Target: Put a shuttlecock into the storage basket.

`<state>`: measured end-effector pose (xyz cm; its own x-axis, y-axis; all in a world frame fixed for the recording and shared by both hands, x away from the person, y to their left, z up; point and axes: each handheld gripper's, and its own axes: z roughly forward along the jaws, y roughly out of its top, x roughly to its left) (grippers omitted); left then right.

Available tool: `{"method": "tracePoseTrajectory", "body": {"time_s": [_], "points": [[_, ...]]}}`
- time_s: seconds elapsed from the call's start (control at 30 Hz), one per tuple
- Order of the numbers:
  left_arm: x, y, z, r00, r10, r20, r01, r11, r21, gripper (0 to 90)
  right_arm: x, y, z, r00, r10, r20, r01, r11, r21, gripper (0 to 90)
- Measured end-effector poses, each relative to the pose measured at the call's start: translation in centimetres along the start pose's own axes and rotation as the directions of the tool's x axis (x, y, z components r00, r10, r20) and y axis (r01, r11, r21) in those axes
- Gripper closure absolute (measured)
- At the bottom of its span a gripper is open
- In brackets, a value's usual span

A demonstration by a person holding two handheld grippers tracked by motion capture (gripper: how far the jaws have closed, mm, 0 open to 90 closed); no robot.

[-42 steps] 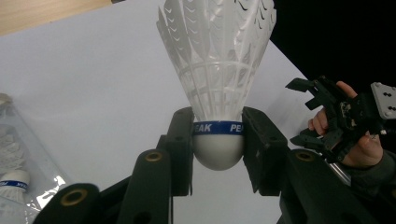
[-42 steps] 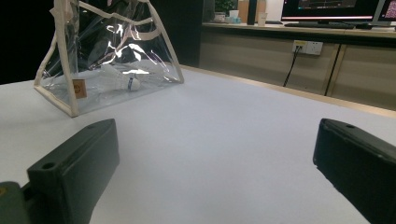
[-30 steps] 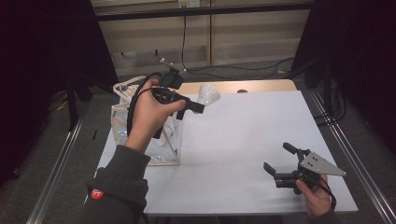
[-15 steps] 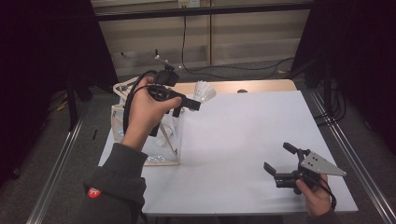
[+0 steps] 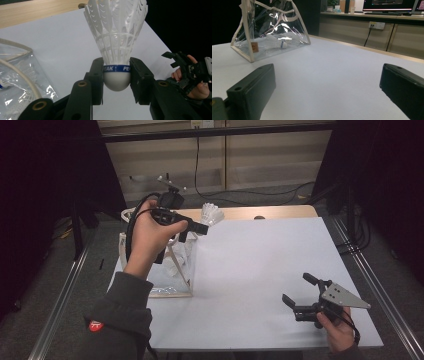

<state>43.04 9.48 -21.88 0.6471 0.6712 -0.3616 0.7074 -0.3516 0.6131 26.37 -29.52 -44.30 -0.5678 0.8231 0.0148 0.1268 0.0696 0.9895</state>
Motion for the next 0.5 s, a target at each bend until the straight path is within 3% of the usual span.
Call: {"method": "tracePoseTrajectory", "body": {"time_s": [0.5], "points": [[1.03,0.14,-1.00,0.9993,-0.024,-0.030,0.023,0.9994,-0.024,65.6,0.00,0.00,0.00,1.0000,-0.001,-0.001,0.001,1.000,-0.001,0.3]]}}
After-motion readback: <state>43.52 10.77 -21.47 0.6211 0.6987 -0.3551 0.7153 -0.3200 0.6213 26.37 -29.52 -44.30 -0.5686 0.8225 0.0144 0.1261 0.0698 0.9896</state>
